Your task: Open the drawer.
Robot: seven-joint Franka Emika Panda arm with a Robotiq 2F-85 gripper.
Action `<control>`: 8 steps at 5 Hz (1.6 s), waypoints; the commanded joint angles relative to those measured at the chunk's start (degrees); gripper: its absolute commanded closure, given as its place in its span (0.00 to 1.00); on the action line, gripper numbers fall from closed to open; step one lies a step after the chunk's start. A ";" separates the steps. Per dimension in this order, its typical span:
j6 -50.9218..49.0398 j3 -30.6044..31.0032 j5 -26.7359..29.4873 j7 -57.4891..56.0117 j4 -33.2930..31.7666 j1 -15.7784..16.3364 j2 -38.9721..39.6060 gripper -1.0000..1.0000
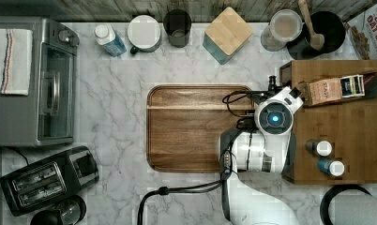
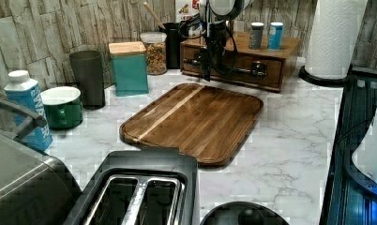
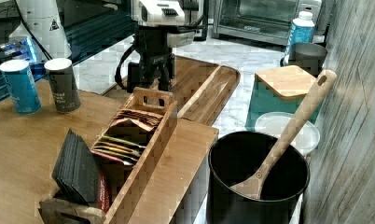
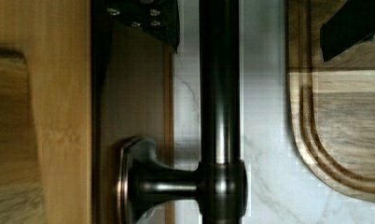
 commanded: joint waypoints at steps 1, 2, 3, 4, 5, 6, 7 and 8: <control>1.00 0.35 3.94 4.29 -1.87 0.71 0.58 0.00; -0.73 1.20 4.32 6.47 -2.15 2.04 -0.32 0.00; -1.35 6.28 10.60 -1.67 -0.76 -1.29 1.43 0.00; -0.14 8.82 12.60 -2.69 -2.85 0.77 -0.57 0.00; 1.96 13.18 17.27 -4.27 -5.71 1.88 -2.05 0.00; -1.76 17.52 22.54 -6.86 -7.37 3.03 -4.19 0.00; -1.20 18.27 22.23 -2.02 -8.89 6.78 -5.75 0.00; -0.62 20.09 20.97 2.38 -10.01 8.78 -6.68 0.00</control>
